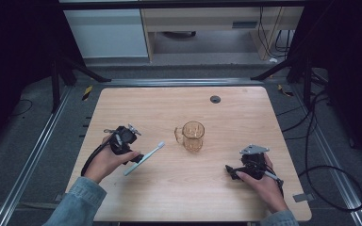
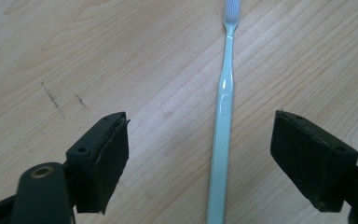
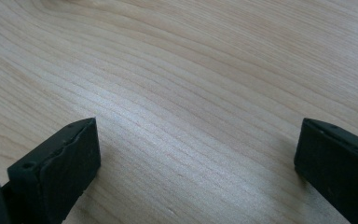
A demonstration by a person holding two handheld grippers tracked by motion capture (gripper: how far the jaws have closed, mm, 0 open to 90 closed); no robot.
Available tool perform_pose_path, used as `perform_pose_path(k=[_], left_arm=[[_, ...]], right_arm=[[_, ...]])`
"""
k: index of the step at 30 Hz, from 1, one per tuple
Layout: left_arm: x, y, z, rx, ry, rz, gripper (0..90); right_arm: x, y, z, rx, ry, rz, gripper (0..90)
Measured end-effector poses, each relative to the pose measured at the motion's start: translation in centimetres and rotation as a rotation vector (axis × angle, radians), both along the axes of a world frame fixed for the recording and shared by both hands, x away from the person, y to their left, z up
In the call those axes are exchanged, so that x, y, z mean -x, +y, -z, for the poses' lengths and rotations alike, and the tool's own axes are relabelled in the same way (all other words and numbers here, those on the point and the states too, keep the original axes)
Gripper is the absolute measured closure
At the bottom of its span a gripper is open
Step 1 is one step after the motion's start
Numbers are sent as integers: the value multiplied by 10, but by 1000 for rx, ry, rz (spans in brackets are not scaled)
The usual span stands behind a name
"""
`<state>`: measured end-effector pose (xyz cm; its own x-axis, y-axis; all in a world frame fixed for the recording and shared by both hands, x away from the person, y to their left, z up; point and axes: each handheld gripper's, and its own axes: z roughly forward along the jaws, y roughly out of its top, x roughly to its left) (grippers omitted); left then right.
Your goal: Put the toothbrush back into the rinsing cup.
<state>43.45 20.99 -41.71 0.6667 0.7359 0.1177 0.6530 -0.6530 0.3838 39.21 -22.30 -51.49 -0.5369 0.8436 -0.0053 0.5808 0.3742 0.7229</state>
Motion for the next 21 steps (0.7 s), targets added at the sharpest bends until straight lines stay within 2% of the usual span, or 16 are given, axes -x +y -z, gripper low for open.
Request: perform_pose_path(k=[9, 21], left_arm=[[-11, -12, -2, -41, 58, 39, 306], [-20, -28, 5, -55, 114, 71, 393]], right_arm=[[0, 0, 0, -1, 1, 3, 6], [0, 0, 0, 5, -6, -3, 6]])
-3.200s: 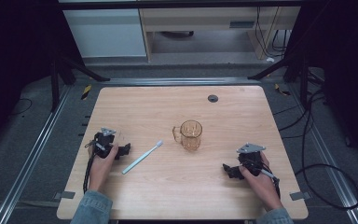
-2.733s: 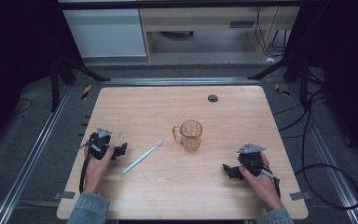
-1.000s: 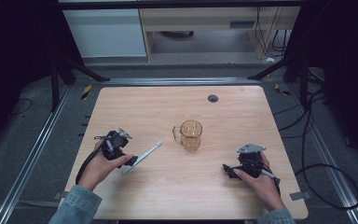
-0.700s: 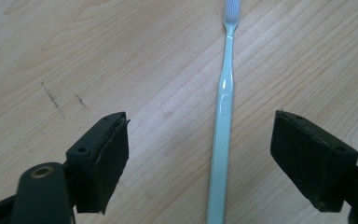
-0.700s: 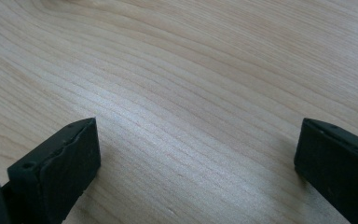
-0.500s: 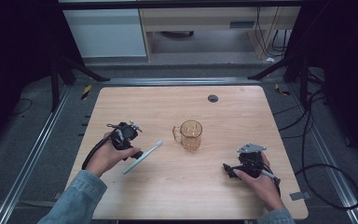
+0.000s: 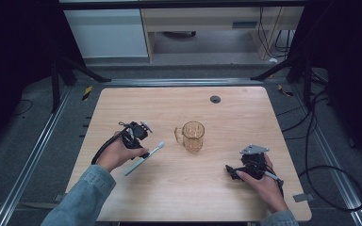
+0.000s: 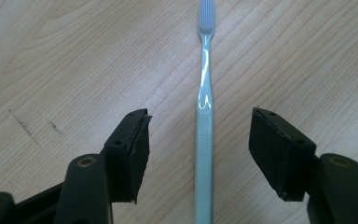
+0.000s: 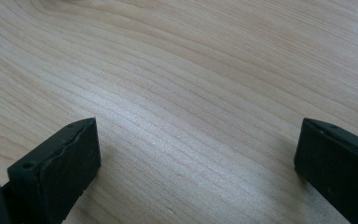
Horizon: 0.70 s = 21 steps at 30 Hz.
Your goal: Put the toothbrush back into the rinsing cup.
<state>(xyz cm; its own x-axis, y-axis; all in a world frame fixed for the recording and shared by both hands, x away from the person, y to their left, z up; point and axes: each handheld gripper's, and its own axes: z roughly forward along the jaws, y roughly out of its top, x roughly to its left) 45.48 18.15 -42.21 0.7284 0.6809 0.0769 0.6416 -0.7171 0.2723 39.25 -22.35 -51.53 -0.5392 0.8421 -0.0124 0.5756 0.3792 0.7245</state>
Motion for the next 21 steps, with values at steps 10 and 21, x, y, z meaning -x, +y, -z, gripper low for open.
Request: perform_pose_path(k=[10, 21], left_arm=[[-9, -1, 9, -25, 62, -7, 507], [-20, -13, 22, -65, 107, 19, 553]], right_arm=[[0, 0, 0, 4, -6, -2, 7], [1, 1, -1, -17, 18, 9, 7]])
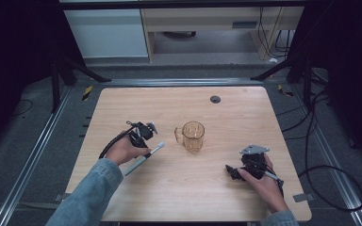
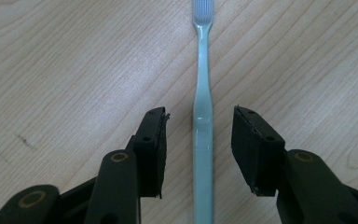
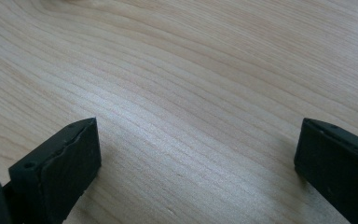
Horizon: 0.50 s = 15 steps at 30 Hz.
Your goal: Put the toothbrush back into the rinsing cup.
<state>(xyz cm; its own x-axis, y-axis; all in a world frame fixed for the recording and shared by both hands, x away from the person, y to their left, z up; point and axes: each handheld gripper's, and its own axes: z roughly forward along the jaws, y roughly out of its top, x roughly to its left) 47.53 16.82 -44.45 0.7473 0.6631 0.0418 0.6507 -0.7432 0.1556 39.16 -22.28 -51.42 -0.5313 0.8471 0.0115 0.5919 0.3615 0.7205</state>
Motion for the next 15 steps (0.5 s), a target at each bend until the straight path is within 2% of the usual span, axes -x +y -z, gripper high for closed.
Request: perform_pose_path(k=[4, 15], left_arm=[[-3, -3, 5, -17, 13, 8, 568], [-9, -3, 14, -32, 50, 9, 620]], right_arm=[[0, 0, 0, 0, 0, 0, 7], [0, 0, 0, -7, 3, 4, 8]])
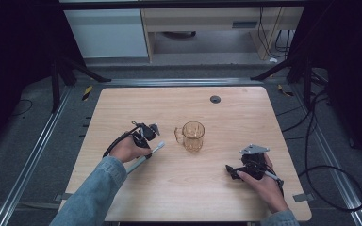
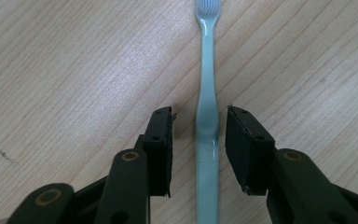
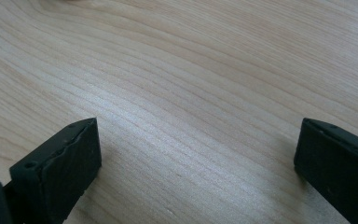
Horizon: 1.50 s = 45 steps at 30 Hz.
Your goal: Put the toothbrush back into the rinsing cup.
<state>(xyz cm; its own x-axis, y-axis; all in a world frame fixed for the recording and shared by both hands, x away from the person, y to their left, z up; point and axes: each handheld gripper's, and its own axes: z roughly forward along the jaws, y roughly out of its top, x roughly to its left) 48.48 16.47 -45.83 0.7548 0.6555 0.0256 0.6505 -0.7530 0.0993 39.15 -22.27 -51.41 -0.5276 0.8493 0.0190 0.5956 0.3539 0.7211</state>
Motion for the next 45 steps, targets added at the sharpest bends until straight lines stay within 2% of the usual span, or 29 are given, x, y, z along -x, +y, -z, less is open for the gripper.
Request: perform_pose_path(k=[12, 32, 35, 36, 45], left_arm=[[-3, -5, 2, -7, 21, 14, 686], [-5, -7, 4, -16, 33, 21, 774], [-5, -7, 4, -18, 28, 20, 784], [-4, -7, 3, -14, 6, 5, 785], [-3, -4, -13, 20, -31, -20, 787]], right_arm=[[0, 0, 0, -1, 0, 1, 8], [0, 0, 0, -1, -2, 0, 8], [0, 0, 0, -2, -2, 0, 8], [0, 0, 0, -1, -2, 0, 8], [0, 0, 0, 0, 0, 0, 8]])
